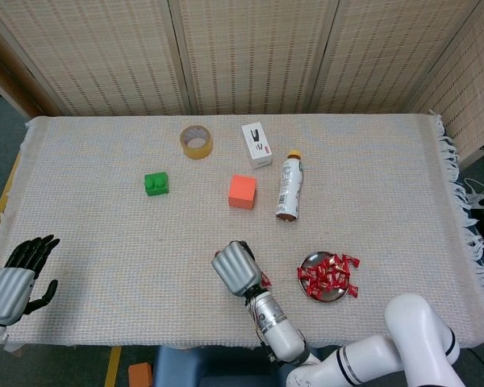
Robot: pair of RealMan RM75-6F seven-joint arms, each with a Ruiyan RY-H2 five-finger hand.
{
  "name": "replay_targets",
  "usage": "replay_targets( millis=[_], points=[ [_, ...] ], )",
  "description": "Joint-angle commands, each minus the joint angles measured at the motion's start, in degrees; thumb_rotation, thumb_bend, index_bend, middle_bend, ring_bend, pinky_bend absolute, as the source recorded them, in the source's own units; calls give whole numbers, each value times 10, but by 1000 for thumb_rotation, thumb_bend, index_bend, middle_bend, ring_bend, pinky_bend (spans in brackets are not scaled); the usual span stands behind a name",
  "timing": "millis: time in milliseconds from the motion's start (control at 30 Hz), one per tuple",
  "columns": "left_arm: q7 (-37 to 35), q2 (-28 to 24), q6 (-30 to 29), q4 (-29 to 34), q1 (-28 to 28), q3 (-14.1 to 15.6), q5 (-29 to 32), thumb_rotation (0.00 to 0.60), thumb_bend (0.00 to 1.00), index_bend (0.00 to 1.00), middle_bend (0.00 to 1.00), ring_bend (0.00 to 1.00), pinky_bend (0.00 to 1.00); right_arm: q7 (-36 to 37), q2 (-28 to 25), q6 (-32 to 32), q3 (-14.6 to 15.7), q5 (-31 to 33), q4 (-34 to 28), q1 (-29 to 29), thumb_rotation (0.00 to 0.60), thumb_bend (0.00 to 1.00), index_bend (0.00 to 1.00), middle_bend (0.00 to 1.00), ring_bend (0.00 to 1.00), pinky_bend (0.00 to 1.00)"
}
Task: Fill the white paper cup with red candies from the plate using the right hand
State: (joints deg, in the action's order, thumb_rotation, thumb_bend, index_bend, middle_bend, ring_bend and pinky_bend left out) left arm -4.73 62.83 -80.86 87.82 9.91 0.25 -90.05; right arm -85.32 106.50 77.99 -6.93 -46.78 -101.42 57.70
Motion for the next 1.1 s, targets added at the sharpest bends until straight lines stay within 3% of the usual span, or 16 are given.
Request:
replay_targets(
  millis=[33, 500, 733, 1100],
  points=[
    [-1, 0, 0, 0, 0, 0, 0, 600, 473, 0, 0, 0, 76, 2, 0, 1, 0, -2, -1, 0, 600, 438, 523, 643, 634, 905],
    [-3, -1, -3, 0, -1, 0, -1, 600, 473, 0, 0, 0, 76, 11, -4, -4, 4, -10, -14, 3, 600, 438, 494, 630, 634, 905],
    [-2, -1, -2, 0, -1, 0, 0, 600, 473, 0, 0, 0, 76, 11, -12, -5, 7, -9, -19, 2, 600, 438, 431, 612, 629, 905],
    [-1, 0, -2, 1, 0, 1, -2, 600, 473, 0, 0, 0, 77, -14, -37, 19, 45, -17, -55, -13, 600, 429, 330, 582, 607, 905]
  ],
)
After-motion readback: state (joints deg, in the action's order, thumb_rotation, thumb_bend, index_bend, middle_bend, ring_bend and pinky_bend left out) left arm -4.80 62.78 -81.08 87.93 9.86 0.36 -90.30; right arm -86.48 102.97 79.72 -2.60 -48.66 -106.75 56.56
